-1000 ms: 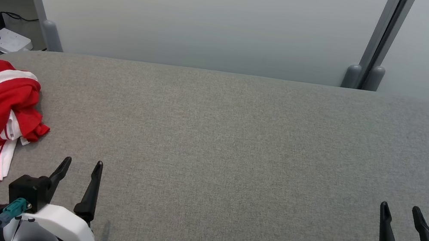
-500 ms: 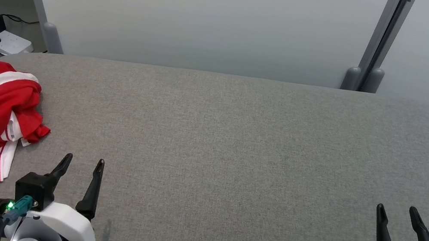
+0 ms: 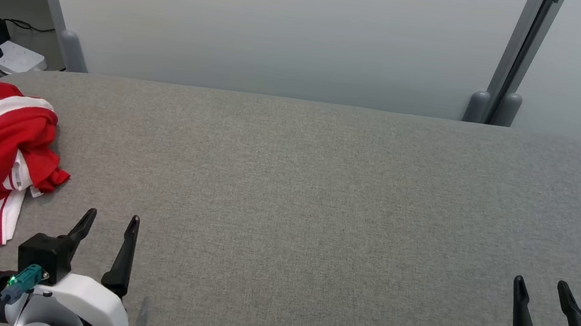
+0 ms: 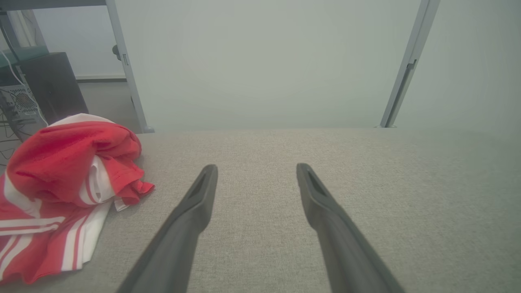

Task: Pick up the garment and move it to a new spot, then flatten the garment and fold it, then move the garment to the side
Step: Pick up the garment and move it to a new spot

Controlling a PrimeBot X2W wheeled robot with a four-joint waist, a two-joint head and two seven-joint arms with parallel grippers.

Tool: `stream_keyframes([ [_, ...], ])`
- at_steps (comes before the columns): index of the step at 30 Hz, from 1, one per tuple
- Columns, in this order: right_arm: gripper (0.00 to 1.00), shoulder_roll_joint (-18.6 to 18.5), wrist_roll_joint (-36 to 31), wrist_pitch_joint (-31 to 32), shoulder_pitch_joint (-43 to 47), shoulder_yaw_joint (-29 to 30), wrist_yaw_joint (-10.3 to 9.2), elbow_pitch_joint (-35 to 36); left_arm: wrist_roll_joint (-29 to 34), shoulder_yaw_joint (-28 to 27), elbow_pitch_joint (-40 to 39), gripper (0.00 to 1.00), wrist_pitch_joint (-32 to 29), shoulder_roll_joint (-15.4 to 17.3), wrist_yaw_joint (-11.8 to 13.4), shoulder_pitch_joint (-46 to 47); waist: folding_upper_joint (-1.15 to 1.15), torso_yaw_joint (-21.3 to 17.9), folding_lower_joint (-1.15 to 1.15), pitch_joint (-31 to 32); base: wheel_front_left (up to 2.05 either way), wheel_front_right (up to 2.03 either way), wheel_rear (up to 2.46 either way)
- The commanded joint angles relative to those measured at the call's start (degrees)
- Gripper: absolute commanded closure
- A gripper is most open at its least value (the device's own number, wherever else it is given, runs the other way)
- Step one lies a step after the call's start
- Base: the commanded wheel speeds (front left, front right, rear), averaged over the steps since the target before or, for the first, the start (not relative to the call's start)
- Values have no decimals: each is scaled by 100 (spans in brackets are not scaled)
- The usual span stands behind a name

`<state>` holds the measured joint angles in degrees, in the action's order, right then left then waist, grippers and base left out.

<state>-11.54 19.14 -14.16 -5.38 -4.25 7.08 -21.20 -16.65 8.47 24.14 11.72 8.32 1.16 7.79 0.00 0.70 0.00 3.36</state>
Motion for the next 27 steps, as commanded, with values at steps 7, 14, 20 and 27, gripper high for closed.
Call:
stream_keyframes([
  [7,0,-154,46,-83,-227,-91,41,125,-54,-162,-120,0,59,123,78,370,0,69,0,-11,0,0,0],
  [14,0,-161,36,-83,-219,-87,41,184,-72,-124,-131,0,54,130,109,416,0,316,0,-38,0,0,0],
  [20,0,-151,-27,-84,-209,-149,41,255,-94,-129,-141,0,64,162,153,429,0,712,0,-71,0,0,0],
  [27,0,-122,-83,-84,-236,-227,41,335,-143,-136,-189,0,67,199,197,408,0,1433,0,-120,0,0,0],
])
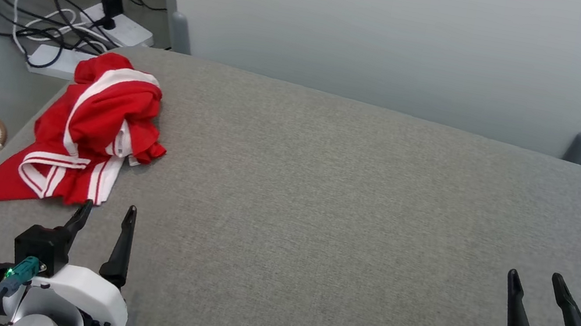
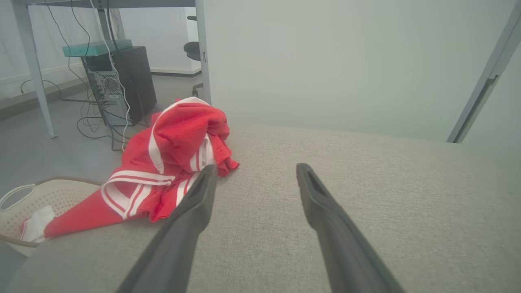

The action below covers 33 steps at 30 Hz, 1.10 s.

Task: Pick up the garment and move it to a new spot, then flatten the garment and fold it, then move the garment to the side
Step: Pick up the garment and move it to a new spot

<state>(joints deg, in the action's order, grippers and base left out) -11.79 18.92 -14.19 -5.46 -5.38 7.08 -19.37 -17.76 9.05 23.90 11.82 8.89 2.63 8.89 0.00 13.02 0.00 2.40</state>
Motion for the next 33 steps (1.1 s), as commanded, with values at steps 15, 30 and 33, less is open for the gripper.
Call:
stream_keyframes([
  [15,0,-84,-134,-81,-259,-189,41,239,-127,-155,-177,0,93,140,86,276,0,1333,0,-129,0,0,0],
  [30,0,-133,-110,-81,-294,-276,41,218,-182,-105,-122,0,129,153,120,294,0,1439,0,-151,0,0,0],
  [33,0,-134,-109,-81,-303,-290,41,208,-196,-95,-122,0,124,159,129,300,0,1416,0,-146,0,0,0],
])
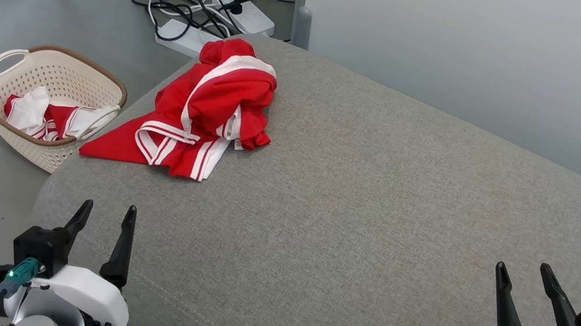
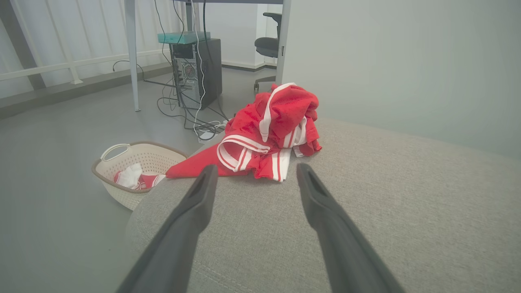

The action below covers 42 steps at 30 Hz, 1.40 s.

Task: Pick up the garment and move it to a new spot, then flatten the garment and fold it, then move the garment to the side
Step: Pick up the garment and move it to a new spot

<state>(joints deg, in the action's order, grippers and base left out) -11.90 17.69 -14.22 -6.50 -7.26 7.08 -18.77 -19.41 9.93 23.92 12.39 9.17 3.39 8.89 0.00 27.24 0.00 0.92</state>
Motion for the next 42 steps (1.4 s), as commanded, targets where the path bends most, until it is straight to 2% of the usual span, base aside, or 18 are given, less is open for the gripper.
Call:
stream_keyframes([
  [1,0,-124,12,-78,-200,-104,41,146,-36,-178,-125,0,65,131,56,304,0,-12,0,3,0,0,0],
  [15,0,-120,-15,-78,-194,-71,41,173,-112,-102,-238,0,-30,114,89,448,0,-4,0,-20,0,0,0],
  [21,0,-129,-11,-78,-228,-100,41,198,-156,-9,-720,0,-592,275,-46,957,0,-48,0,-67,0,0,0],
  [28,0,-181,-28,-78,-288,-119,41,267,-167,139,-1128,0,-1673,624,-332,2262,0,-281,0,-199,0,0,0],
  [33,0,-211,-26,-68,-396,-182,41,359,-318,141,-809,0,-2359,753,-492,3085,0,-530,0,-365,0,0,0],
  [42,0,-250,3,-49,-701,-442,41,580,-699,-84,972,0,-3255,1073,-659,4257,0,-1308,0,-850,0,0,0],
])
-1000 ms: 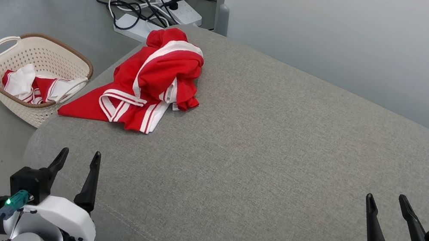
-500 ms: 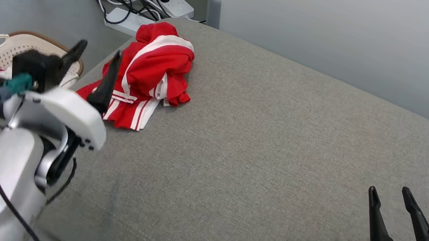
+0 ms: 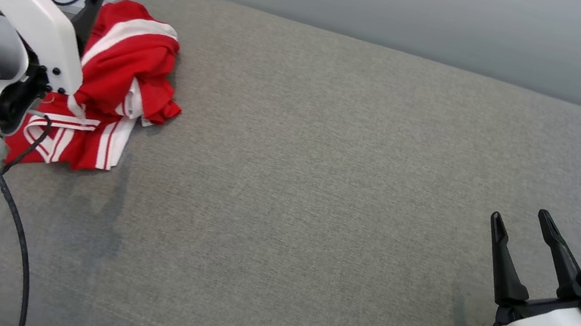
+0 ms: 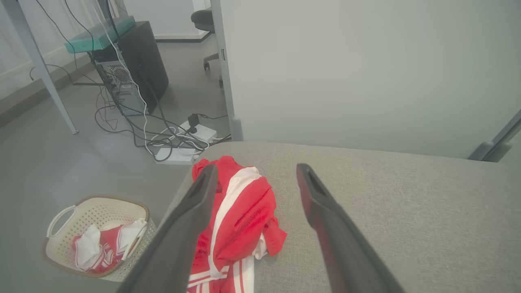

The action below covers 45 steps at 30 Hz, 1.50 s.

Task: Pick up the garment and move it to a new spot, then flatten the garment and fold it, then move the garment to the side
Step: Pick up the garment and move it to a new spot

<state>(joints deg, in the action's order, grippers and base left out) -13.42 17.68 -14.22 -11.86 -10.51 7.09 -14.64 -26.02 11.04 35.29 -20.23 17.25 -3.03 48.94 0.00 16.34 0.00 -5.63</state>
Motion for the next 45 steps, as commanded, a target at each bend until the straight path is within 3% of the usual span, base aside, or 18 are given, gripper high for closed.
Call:
stream_keyframes([
  [1,0,-111,7,-48,-195,-137,40,180,-64,-225,22,0,-38,314,-20,301,0,-301,0,-254,0,0,0],
  [11,0,-262,56,-47,-470,-287,40,273,-274,-618,1409,0,-87,916,128,332,0,-883,0,-785,0,0,0],
  [22,0,-381,105,-39,-656,-380,40,297,-606,-870,2214,0,-24,1046,89,158,0,-971,0,-1014,0,0,0],
  [23,0,-378,109,-39,-660,-395,40,289,-605,-851,2250,26,-78,1054,81,165,0,-974,0,-1001,0,0,0],
  [25,0,-378,123,-40,-661,-416,40,276,-594,-843,2252,100,-2,1071,99,176,0,-978,0,-983,0,0,0],
  [36,0,-386,162,-49,-547,-300,40,219,-245,-497,1914,100,445,1131,143,290,0,-872,0,-765,0,0,0],
  [45,0,-263,126,-58,-403,-29,40,259,59,-264,689,100,987,1170,300,346,0,-793,0,-487,0,0,0],
])
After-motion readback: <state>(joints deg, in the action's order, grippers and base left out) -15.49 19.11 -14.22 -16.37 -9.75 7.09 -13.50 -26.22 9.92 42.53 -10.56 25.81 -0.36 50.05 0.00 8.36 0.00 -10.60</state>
